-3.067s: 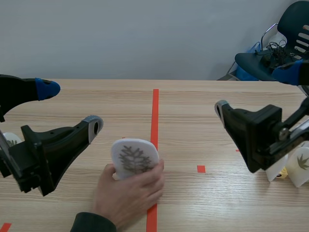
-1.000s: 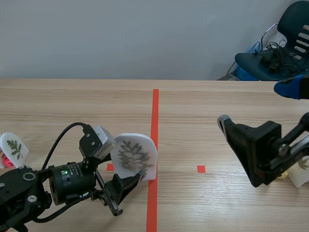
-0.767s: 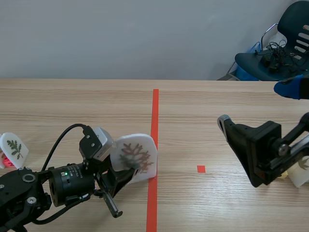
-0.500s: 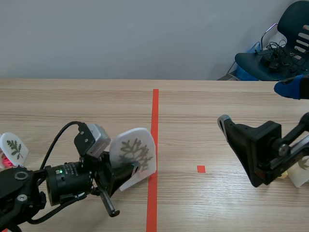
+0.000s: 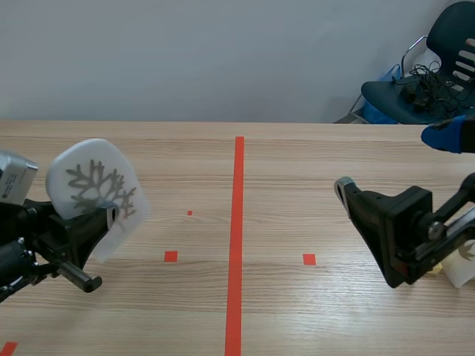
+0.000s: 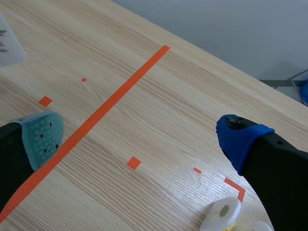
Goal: Do the leaf sorting experiment
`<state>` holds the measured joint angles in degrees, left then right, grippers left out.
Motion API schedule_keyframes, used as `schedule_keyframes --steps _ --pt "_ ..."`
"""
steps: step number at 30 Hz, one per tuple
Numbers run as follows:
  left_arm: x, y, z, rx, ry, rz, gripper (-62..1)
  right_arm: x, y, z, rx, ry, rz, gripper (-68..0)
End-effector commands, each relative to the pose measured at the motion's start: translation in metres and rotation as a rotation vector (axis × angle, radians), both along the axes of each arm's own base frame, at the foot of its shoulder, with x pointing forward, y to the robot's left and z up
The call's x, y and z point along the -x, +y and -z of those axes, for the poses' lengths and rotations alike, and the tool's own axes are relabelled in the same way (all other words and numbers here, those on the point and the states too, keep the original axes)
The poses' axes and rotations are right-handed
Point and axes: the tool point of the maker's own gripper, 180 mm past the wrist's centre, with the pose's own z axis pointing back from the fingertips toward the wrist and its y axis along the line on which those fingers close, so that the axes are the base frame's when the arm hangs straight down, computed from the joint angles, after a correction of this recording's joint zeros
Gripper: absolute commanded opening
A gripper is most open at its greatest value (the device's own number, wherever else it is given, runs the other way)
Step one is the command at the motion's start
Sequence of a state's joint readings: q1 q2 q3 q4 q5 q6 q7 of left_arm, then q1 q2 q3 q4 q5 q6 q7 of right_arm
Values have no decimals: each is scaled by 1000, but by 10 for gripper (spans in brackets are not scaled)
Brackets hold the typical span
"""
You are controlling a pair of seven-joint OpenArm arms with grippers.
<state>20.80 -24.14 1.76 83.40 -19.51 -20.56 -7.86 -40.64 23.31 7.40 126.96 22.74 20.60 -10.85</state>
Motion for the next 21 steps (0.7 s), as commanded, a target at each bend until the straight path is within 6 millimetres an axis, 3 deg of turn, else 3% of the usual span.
schedule_keyframes --steps 1,13,21 --pt "-9 10 1 36 -8 -62 -556 -4 -1 -5 -10 -21 7 4" --pt "-48 98 43 -46 27 -406 -556 -4 -1 -5 -10 -21 7 4" --pt "-50 142 58 -45 42 -537 -555 -3 -1 -4 -8 -17 7 4"
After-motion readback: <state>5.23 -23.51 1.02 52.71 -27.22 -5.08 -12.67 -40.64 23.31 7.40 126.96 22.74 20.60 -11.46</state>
